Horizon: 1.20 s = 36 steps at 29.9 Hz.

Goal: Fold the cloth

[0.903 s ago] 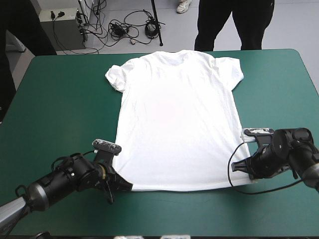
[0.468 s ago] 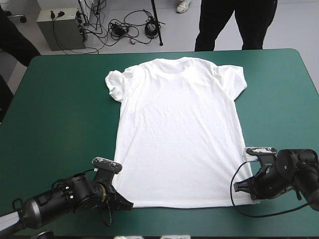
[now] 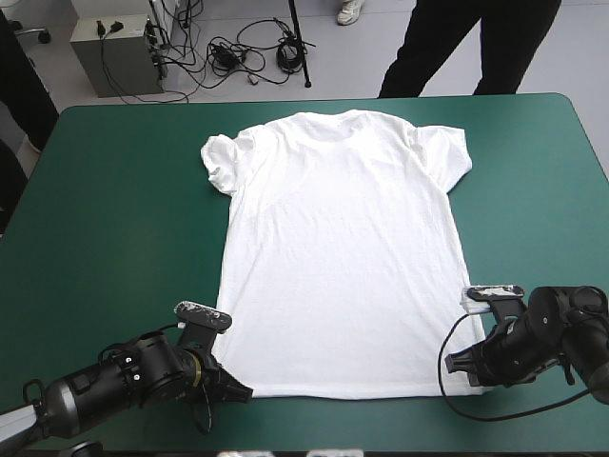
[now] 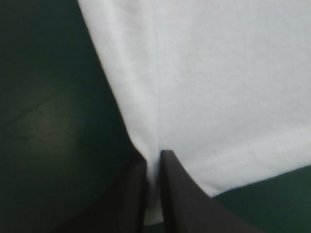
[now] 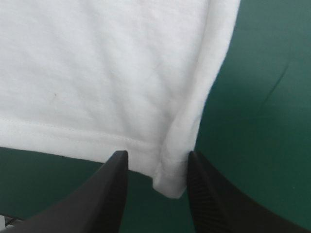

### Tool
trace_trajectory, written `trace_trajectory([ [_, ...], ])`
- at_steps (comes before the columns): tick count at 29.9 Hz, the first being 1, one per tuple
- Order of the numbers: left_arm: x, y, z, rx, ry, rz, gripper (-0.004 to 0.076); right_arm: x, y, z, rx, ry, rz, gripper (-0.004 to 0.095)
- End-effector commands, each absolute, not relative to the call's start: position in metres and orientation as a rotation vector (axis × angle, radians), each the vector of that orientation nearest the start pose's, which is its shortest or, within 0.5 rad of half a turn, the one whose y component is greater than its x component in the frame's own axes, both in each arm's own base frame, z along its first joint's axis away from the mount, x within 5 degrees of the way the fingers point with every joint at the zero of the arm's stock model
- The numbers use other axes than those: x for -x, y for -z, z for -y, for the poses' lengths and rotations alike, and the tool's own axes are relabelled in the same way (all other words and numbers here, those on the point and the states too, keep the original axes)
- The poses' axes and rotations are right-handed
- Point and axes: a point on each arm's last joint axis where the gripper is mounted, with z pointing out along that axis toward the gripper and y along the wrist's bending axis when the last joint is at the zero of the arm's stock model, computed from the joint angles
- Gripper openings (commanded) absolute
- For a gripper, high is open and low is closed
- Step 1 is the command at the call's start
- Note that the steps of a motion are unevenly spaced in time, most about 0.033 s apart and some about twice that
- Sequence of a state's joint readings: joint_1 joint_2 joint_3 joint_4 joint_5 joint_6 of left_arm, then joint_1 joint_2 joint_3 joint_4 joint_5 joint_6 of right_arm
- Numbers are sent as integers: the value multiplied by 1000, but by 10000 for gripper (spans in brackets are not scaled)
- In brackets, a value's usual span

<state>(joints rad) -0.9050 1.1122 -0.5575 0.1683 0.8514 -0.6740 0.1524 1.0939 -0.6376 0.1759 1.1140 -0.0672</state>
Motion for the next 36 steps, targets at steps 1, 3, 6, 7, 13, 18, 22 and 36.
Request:
trace_trajectory([
  [1, -112, -220, 126, -448, 150, -2807, 204, -151, -241, -38, 247, -261, -3011, 449],
  [3, -111, -220, 125, -447, 145, -2815, 291, -152, -245, -38, 250, -262, -3008, 451],
  [6, -112, -227, 124, -452, 89, -2834, 435, -157, -260, -38, 254, -248, -2972, 451],
  [7, -113, -233, 123, -451, 63, -2835, 480, -160, -269, -37, 258, -223, -2947, 451],
  [13, -137, -306, 128, -459, -4, -2612, 564, -182, -336, -28, 166, -65, -2684, 451],
  [18, -170, -363, 133, -342, 15, -2385, 564, -207, -377, -25, 82, -5, -2455, 451],
  [22, -204, -386, 128, -278, 8, -2354, 564, -229, -391, -28, 83, 5, -2436, 451],
  [36, -340, -325, 118, -303, 39, -2585, 564, -280, -392, -36, 99, 2, -2399, 451],
])
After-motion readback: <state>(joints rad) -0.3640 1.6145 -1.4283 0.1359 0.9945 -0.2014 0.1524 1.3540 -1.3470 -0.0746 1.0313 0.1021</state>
